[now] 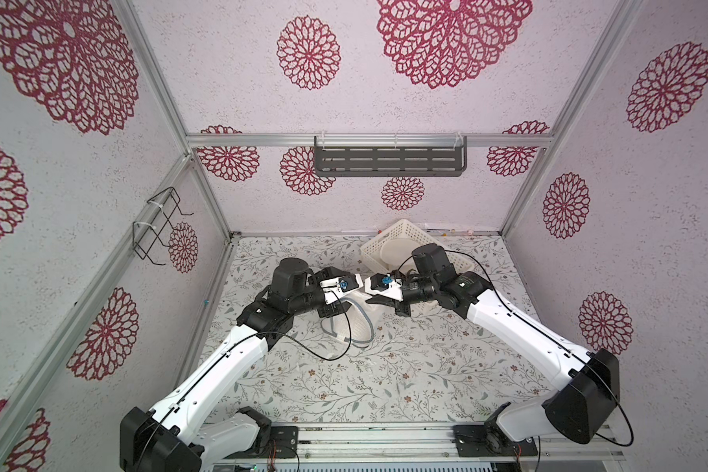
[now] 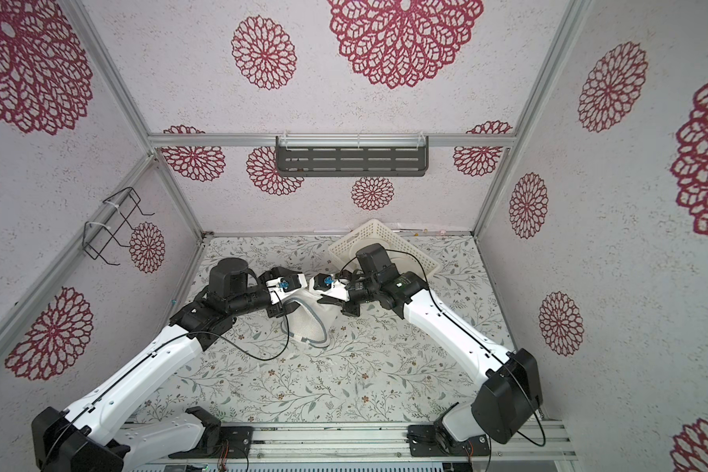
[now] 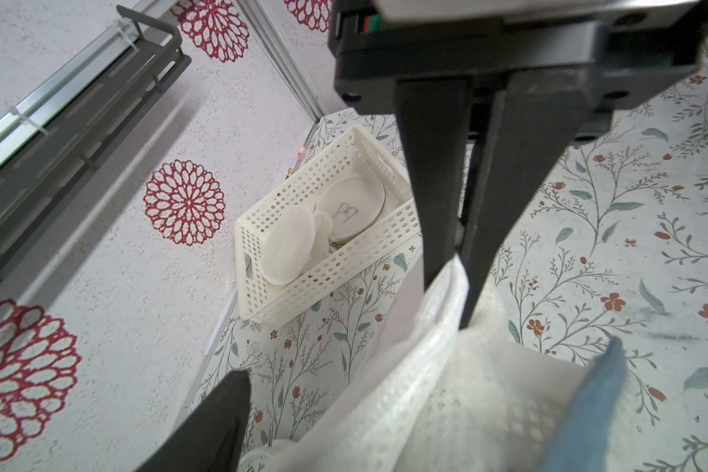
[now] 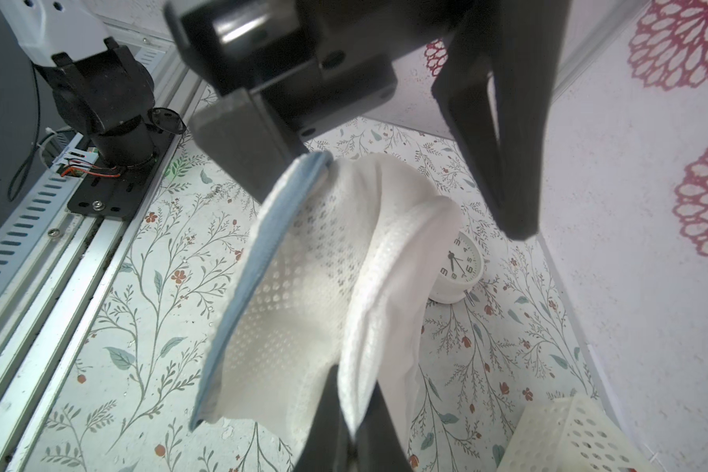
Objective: Turn the laundry bag inside out
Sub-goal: Turn over the laundry bag.
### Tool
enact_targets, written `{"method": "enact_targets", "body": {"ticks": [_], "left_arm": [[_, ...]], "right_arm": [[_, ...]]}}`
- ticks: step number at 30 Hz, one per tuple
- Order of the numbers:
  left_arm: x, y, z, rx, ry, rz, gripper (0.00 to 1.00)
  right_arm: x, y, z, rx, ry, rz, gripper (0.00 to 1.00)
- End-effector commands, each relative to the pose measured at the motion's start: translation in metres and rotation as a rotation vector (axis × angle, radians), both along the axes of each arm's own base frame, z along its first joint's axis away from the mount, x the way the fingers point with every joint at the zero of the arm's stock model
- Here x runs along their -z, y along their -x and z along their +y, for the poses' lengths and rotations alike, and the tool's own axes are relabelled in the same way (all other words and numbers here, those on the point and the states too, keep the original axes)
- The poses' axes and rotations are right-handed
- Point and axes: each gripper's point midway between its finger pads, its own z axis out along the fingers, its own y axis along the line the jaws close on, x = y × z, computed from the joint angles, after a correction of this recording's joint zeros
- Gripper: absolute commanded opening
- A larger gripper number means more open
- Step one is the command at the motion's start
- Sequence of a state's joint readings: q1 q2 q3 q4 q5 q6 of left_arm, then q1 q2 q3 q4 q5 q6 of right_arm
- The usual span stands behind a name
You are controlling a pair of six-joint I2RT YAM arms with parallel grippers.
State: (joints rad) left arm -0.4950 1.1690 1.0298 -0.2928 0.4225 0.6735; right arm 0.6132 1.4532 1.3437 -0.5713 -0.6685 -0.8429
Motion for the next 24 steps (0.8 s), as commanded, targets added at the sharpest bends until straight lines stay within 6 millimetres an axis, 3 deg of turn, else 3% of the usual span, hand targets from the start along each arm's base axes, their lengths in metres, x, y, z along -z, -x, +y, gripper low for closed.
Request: {"method": "enact_targets", "body": {"ticks": [1, 8, 19, 21, 24], "left_arm": [[0.003, 0.009, -0.004, 0.055, 0.004, 0.056, 0.61], [0.009, 0.015, -0.004, 0.083, -0.018, 0.073, 0.42], [0.014, 0.022, 0.000, 0.116, -0.066, 0.081, 0.02], [0.015, 0.021, 0.001, 0.108, -0.069, 0.082, 0.00], [0.015, 0.019, 0.004, 0.078, -0.068, 0.090, 0.00]], "right_arm": [[-0.016, 0.001, 0.006, -0.057, -0.015, -0.098, 0.00], [-0.023, 0.000, 0.009, -0.069, -0.024, -0.126, 0.00], [-0.031, -0.012, 0.011, 0.004, -0.039, -0.155, 0.00], [-0.035, -0.013, 0.011, 0.026, -0.055, -0.155, 0.06], [-0.045, -0.019, 0.005, 0.109, -0.095, -0.161, 0.32]]}}
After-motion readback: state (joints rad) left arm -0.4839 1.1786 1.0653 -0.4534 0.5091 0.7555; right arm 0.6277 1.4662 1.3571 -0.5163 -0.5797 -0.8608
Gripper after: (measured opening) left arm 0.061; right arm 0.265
